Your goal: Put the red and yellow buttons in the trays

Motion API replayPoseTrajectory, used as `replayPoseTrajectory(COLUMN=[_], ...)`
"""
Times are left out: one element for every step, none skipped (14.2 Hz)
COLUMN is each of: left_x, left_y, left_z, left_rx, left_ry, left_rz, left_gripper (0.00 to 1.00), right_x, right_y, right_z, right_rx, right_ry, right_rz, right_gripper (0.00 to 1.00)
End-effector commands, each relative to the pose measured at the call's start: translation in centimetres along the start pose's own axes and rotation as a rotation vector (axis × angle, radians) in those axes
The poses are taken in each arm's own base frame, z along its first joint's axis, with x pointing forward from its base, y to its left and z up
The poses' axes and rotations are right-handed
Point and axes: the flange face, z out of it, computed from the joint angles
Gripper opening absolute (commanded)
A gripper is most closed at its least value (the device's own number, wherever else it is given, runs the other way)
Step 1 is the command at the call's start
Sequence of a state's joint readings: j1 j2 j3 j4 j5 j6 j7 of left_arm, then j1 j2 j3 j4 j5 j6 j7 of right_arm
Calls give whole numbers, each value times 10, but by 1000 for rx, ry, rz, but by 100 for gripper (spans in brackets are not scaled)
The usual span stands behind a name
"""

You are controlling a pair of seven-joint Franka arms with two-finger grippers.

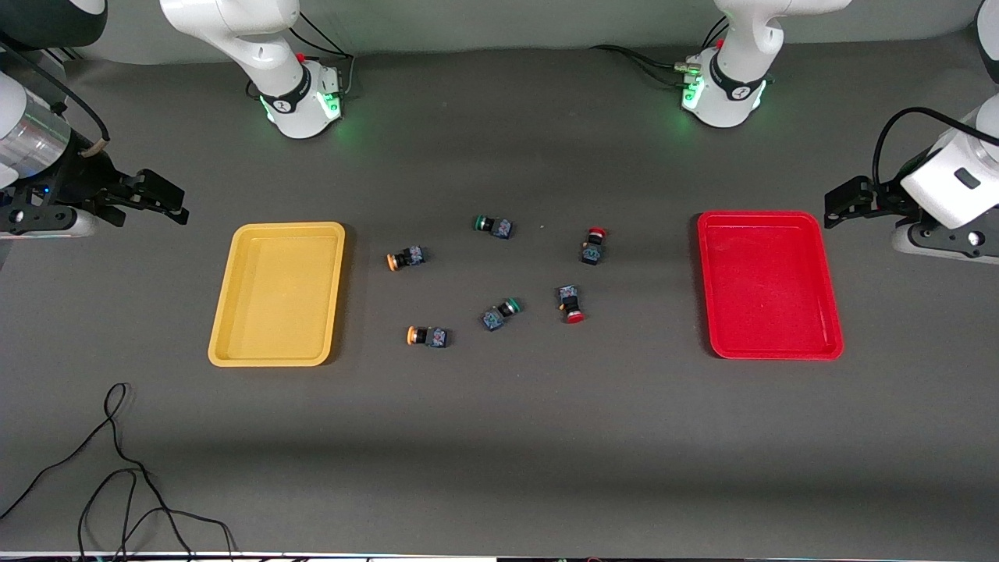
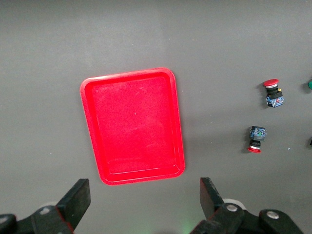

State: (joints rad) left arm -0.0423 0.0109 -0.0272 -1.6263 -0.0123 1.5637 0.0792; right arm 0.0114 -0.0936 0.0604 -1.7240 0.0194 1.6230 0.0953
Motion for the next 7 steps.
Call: replayPoseTrajectory(left_x=[-8, -8, -8, -9, -10, -11, -11], left_y=[1, 1, 1, 1, 1, 1, 2], left_z=[-7, -8, -7, -7, -9, -10, -8], left_rx=[10, 10, 10, 10, 10, 12, 12], left_ry=[-4, -4, -6, -6, -1, 0, -1], left_rz=[-6, -6, -3, -3, -3, -5, -5], left_gripper=[100, 100, 100, 100, 100, 100, 100], right_x=[1, 2, 4, 5, 7, 12, 17], right_y=[2, 1, 0, 0, -4, -6, -11], right_z=[-3, -1, 2, 4, 9, 17, 25], right_rx=[-23, -25, -25, -25, -25, -24, -12], right_ry=[-1, -6, -12, -15, -24, -30, -33], right_rz=[-18, -18, -20, -20, -25, -29, -30], right_gripper=[100, 100, 100, 100, 100, 100, 100])
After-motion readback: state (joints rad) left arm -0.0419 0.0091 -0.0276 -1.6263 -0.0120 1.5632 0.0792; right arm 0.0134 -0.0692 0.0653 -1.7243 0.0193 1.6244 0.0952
